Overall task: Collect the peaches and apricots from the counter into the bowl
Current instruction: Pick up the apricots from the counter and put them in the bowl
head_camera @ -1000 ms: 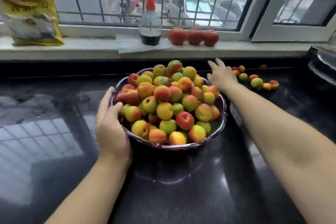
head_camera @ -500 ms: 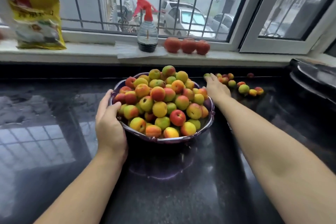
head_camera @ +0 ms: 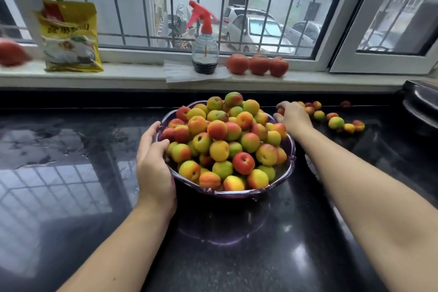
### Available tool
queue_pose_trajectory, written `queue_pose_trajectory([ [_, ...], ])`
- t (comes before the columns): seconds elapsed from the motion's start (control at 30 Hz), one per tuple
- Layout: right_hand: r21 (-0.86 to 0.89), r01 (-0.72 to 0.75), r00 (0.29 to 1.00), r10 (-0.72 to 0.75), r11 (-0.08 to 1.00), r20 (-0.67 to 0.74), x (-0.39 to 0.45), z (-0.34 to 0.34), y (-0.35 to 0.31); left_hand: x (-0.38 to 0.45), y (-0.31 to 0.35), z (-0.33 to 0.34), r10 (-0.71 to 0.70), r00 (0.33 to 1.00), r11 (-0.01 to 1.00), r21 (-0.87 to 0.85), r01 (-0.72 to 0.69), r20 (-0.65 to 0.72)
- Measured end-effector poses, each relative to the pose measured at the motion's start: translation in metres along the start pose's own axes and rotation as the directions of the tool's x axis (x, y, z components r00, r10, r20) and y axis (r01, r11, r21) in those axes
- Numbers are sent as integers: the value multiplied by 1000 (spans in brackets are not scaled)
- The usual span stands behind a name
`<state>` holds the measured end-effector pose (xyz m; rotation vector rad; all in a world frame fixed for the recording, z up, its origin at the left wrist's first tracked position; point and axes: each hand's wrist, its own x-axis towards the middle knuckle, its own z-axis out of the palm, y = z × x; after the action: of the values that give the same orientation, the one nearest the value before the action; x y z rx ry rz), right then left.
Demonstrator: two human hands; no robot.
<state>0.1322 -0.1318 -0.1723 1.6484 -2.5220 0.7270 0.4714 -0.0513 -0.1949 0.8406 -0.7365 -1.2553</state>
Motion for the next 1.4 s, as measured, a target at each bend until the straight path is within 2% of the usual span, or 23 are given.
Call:
queue_pose_trajectory([
  [0.1,400,5,992,47,916,-120,-34,-36,-15,1,-1,1,-4,1000,1000,25,4,4],
  [0.13,527,46,991,27,849,-129,-53,-52,-22,0,0,2,-2,1000,999,33,2,-1],
  [0.2,714,134,991,-100,688,-89,-99,-85,-39,-4,2,3,16,1000,998,59,-15,-12],
  [0.27,718,204,969,-242,665,-51,-147,-102,-53,-7,2,4,52,999,995,90,-52,-6],
  [0.4,431,363,929,-355,826,-102,-206,-95,-62,-16,4,4,130,989,970,196,-142,73],
  [0.47,388,352,936,-329,851,-129,-214,-89,-60,-19,3,4,159,983,954,243,-177,89],
  [0.6,434,267,963,-223,860,-152,-216,-91,-47,-19,3,4,187,979,929,309,-202,79],
  [0.8,531,216,976,-185,820,-113,-216,-90,-34,-26,3,8,176,983,921,345,-181,47],
  [0.9,630,181,983,-149,755,-104,-211,-89,-30,-30,2,11,194,980,906,374,-197,46],
  [1.0,683,130,985,-15,719,-172,-195,-82,-20,-32,2,12,202,978,896,392,-207,55],
  [1.07,597,17,977,115,802,-181,-167,-71,-1,-31,2,11,208,976,897,386,-216,64],
  [1.13,342,-110,984,150,933,-92,-132,-57,20,-29,1,11,215,974,901,371,-225,70],
  [1.17,195,-122,990,132,973,-40,-114,-48,29,-28,1,11,212,975,909,353,-223,68],
  [1.23,-7,-69,997,69,998,20,-82,-35,41,-24,-1,12,196,978,924,323,-206,63],
  [1.3,-104,-20,998,27,994,63,-50,-25,45,-20,-4,11,176,983,940,287,-183,53],
  [1.4,-191,-51,990,75,980,122,-9,-18,52,-19,-6,10,137,990,962,234,-144,46],
])
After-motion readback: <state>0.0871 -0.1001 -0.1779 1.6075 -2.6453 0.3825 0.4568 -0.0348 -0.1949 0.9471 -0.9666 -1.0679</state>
